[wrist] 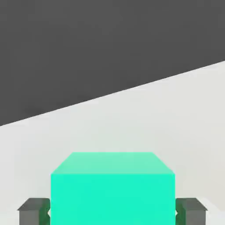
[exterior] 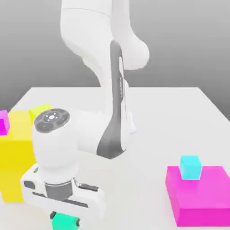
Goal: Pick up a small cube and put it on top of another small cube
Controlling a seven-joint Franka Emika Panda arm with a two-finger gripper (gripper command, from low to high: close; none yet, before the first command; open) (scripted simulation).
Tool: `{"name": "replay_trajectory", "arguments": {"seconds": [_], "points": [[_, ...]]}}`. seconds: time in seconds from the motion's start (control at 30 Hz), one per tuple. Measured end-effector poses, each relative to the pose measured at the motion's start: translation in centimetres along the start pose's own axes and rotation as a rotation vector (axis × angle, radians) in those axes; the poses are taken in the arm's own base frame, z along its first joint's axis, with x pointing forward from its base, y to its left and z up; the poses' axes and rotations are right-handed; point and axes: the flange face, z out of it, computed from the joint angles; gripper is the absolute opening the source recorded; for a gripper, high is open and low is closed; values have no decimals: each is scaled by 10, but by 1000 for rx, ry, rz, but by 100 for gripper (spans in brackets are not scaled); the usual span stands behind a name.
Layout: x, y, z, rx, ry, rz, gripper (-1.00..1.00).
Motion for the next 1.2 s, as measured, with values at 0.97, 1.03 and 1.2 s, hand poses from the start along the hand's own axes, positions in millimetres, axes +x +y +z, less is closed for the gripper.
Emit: {"name": "replay_trajectory", "arguments": {"seconds": [0.97,1.03,1.2], "points": [[-356,-53,-124,0,-2,-1129,100],[-356,-53,-124,0,-2,-1129,100],[-358,-53,-154,-1,0,-1135,100]]}}
